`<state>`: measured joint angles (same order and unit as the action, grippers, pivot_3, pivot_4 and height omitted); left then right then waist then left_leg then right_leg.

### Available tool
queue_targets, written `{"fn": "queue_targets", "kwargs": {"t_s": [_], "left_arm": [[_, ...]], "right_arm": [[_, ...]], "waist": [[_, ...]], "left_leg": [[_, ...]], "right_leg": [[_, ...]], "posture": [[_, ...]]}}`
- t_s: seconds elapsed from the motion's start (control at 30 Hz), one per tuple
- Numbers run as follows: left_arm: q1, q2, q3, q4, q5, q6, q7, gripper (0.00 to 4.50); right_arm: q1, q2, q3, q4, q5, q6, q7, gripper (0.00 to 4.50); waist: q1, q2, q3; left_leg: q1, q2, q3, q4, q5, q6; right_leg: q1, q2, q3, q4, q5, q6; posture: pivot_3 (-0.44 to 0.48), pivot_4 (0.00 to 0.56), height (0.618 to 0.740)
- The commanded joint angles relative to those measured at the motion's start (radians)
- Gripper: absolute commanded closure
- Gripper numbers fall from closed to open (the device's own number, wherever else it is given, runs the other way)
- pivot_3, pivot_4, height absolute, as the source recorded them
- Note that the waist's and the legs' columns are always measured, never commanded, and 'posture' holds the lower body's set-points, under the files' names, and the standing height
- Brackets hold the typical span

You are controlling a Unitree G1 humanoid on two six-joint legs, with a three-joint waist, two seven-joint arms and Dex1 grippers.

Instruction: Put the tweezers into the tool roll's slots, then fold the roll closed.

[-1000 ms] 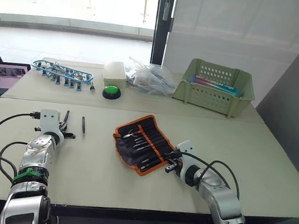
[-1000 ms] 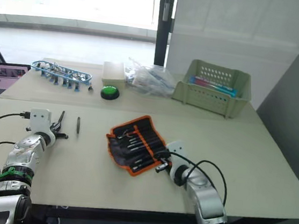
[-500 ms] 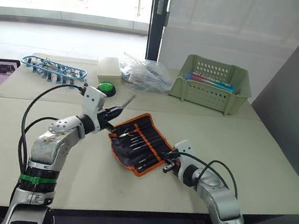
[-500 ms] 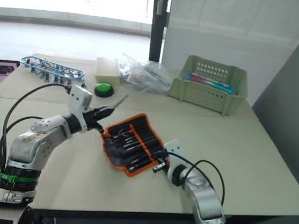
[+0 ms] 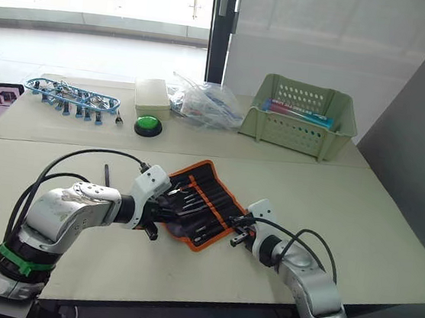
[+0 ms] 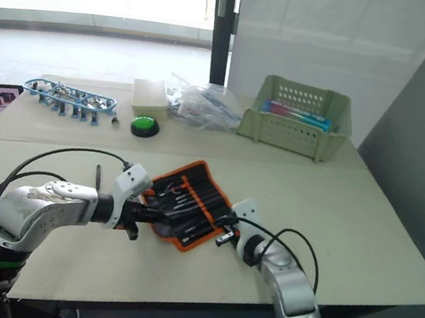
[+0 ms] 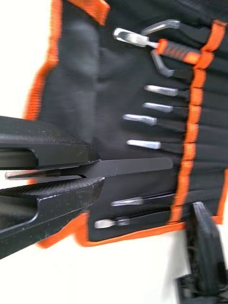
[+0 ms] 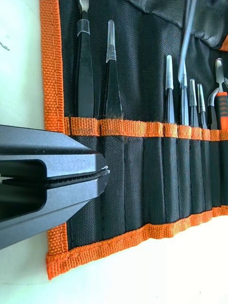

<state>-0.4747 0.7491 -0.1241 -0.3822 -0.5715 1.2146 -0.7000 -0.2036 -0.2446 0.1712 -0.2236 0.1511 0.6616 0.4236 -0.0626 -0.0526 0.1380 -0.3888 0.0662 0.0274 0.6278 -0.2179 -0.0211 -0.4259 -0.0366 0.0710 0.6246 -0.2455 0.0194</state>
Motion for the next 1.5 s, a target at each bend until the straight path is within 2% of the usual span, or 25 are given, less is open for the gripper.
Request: {"fn": "queue_targets", "kwargs": {"t_s": [0.03, 0.17, 0.33, 0.43, 0.73, 1.1, 1.5], "left_arm": [[-0.036, -0.006, -0.024, -0.034, -0.004, 0.034, 0.013, 4.48], [-0.091, -0.049, -0.072, 0.01, 0.039, 0.027, 0.057, 4.48], [-0.113, -0.059, -0.15, 0.037, 0.091, 0.013, 0.074, 4.48], [-0.119, -0.068, -0.168, 0.046, 0.104, 0.025, 0.082, 4.48], [-0.158, -0.128, -0.174, 0.094, 0.132, 0.035, 0.111, 4.48], [-0.18, -0.156, -0.188, 0.138, 0.161, 0.019, 0.12, 4.48], [-0.214, -0.234, -0.24, 0.249, 0.236, -0.072, 0.119, 4.48]], "right_arm": [[0.037, 0.003, 0.013, 0.057, -0.011, 0.053, -0.024, 4.5], [0.045, 0.011, 0.018, 0.052, -0.011, 0.053, -0.034, 4.5], [0.05, 0.009, 0.016, 0.047, -0.009, 0.054, -0.036, 4.5], [0.051, 0.008, 0.013, 0.043, -0.009, 0.056, -0.037, 4.5], [0.053, 0.011, 0.016, 0.04, -0.009, 0.056, -0.042, 4.5], [0.061, 0.011, 0.012, 0.035, -0.009, 0.055, -0.045, 4.5], [0.062, 0.011, 0.014, 0.03, -0.006, 0.059, -0.048, 4.5]], "waist": [[0.001, 0.0, 0.0], [0.004, -0.001, 0.001], [0.0, -0.001, 0.001], [0.0, -0.001, 0.001], [0.004, -0.001, 0.001], [0.006, -0.001, 0.001], [0.014, -0.001, 0.001]], "left_leg": [[0.0, 0.0, 0.0, 0.0, 0.0, 0.0], [0.0, 0.0, 0.0, 0.0, 0.0, 0.0], [0.001, 0.0, 0.0, 0.0, 0.0, 0.0], [0.001, 0.0, 0.0, 0.0, 0.0, 0.0], [0.0, 0.0, 0.0, 0.0, 0.0, 0.0], [0.0, -0.001, 0.0, 0.0, 0.0, 0.0], [0.001, -0.001, 0.0, 0.001, 0.0, 0.0]], "right_leg": [[0.0, 0.0, 0.0, 0.0, 0.0, -0.001], [0.0, 0.0, 0.0, 0.0, 0.0, -0.001], [0.001, 0.001, 0.0, 0.001, 0.0, -0.001], [0.0, 0.001, 0.0, 0.001, 0.003, 0.005], [0.0, 0.001, 0.0, 0.001, 0.003, 0.005], [0.001, 0.001, 0.0, 0.001, 0.003, 0.005], [0.002, 0.001, 0.001, 0.002, 0.003, 0.006]], "posture": [[0.0, 0.15, 0.74], [0.0, 0.15, 0.74], [0.0, 0.15, 0.74], [0.0, 0.15, 0.74], [0.0, 0.15, 0.74], [0.0, 0.15, 0.74], [0.0, 0.15, 0.74]]}}
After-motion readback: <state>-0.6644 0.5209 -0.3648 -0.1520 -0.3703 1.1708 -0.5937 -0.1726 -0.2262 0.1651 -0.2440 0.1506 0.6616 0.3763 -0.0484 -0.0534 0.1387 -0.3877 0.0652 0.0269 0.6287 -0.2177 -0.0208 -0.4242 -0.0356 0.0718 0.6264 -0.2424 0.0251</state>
